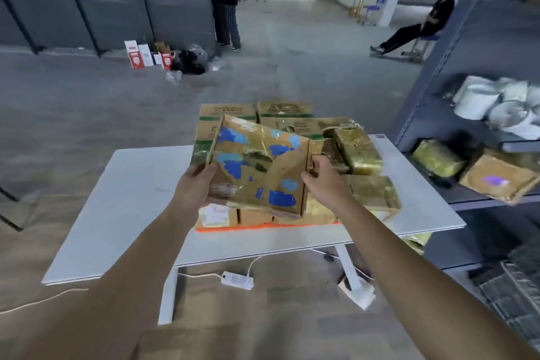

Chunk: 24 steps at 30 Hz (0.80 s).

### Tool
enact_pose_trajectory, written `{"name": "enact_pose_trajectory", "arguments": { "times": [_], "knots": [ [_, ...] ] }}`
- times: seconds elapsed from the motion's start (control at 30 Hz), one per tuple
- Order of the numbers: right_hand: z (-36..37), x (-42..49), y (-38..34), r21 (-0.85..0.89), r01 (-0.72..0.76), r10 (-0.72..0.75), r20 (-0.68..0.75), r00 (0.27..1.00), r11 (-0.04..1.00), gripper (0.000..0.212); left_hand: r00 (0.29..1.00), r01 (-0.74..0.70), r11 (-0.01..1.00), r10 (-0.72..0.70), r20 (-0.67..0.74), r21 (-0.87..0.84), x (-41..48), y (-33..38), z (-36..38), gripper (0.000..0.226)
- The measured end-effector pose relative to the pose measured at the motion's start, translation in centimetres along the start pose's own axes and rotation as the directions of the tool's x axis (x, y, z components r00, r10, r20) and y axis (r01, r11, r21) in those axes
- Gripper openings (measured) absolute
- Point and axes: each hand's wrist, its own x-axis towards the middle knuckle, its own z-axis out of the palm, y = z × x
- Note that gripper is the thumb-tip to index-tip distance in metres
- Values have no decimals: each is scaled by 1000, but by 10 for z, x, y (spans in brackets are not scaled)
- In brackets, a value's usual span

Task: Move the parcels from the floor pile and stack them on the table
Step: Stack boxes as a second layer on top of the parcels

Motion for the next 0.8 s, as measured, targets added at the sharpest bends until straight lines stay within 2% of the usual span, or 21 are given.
{"name": "enact_pose_trajectory", "arguments": {
  "times": [0.13, 0.2, 0.27, 0.33, 0.4, 0.47, 0.57, 0.63, 0.8],
  "knots": [
    [-39, 21, 18, 4, 29, -28, -89, 996, 1000, 55, 997, -46, 997, 42, 70, 58, 24, 22, 46, 16],
    [-56, 35, 24, -13, 46, -48, -132, 990, 999, 57, 995, -50, 996, 44, 88, 71, 41, 32, 70, 23],
    [-71, 53, 30, -64, 18, -29, -164, 986, 998, 58, 993, -48, 996, 39, 110, 78, 60, 39, 95, 30],
    [-87, 72, 36, -132, -21, -7, -201, 980, 991, 64, 985, -58, 994, 41, 168, 97, 83, 45, 121, 21],
    [-102, 95, 42, -211, -57, 10, -217, 976, 976, 79, 974, -71, 988, 39, 221, 140, 105, 53, 145, 13],
    [-117, 119, 44, -280, -76, 18, -205, 979, 957, 84, 961, -119, 972, 61, 270, 202, 128, 63, 169, 14],
    [-138, 155, 42, -296, -62, 8, -181, 984, 953, 68, 934, -185, 938, 76, 350, 292, 164, 80, 206, 26],
    [-152, 175, 37, -309, -81, 30, -164, 986, 948, 57, 911, -210, 922, 64, 408, 324, 182, 89, 229, 24],
    [-179, 216, 42, -320, -91, 58, -112, 992, 943, 54, 831, -334, 858, 71, 552, 391, 212, 100, 274, 24]
  ]
}}
